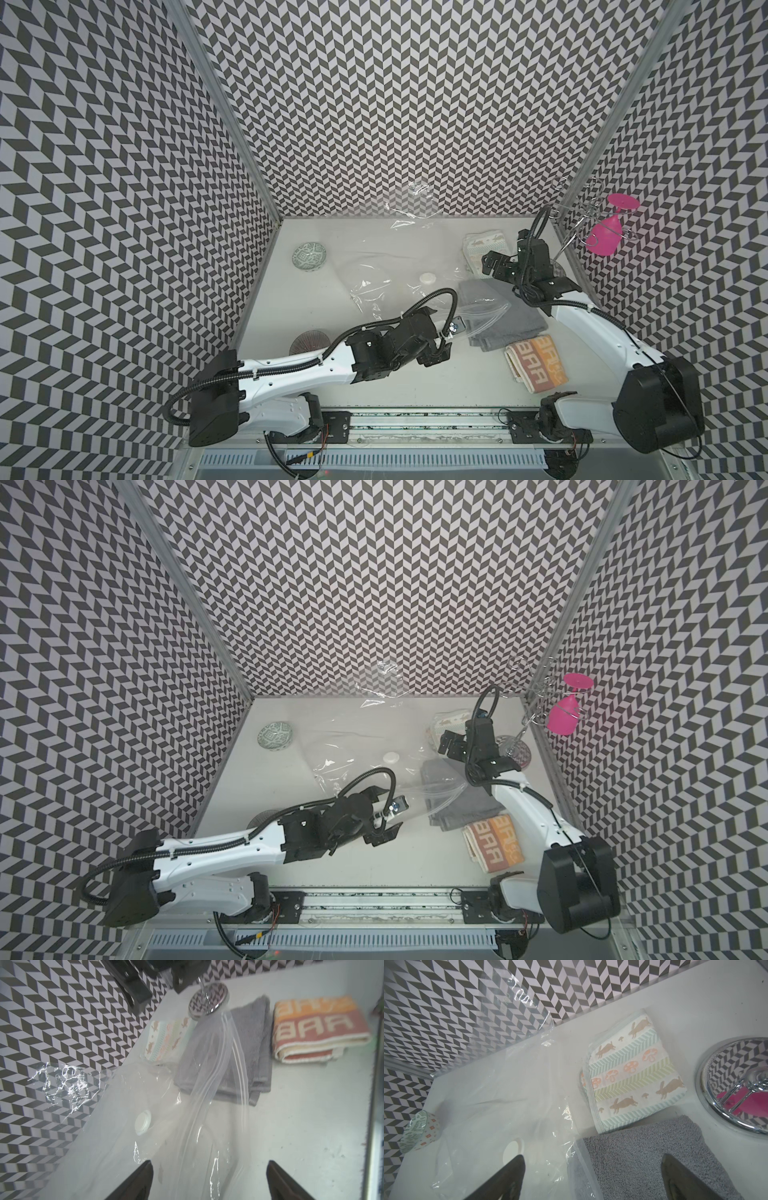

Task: Place the folded towel into the vacuum bag
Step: Open the vacuum bag at the center of the board.

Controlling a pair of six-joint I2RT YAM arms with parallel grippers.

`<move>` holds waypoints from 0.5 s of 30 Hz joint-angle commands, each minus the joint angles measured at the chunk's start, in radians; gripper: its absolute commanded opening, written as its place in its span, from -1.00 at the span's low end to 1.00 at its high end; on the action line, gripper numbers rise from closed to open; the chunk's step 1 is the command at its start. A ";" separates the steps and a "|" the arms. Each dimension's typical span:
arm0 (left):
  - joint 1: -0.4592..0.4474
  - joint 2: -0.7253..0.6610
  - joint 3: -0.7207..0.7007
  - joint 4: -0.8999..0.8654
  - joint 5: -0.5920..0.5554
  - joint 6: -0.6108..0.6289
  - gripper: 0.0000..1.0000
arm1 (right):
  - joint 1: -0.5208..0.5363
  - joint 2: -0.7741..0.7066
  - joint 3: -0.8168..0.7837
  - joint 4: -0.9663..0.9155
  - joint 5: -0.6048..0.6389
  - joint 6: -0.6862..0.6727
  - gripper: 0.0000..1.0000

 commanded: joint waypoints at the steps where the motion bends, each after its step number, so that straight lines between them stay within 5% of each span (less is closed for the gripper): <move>1: -0.011 0.106 0.015 -0.021 -0.247 0.079 0.66 | -0.003 -0.015 -0.024 -0.027 -0.055 0.059 0.99; 4: -0.010 0.172 0.032 0.037 -0.336 0.111 0.54 | -0.014 -0.015 -0.061 -0.023 -0.090 0.091 0.99; 9: 0.029 0.198 0.080 0.051 -0.260 0.059 0.38 | -0.137 -0.029 -0.119 -0.044 -0.190 0.144 0.99; 15: 0.101 0.200 0.135 0.054 -0.111 -0.014 -0.23 | -0.326 -0.095 -0.179 -0.111 -0.181 0.183 0.99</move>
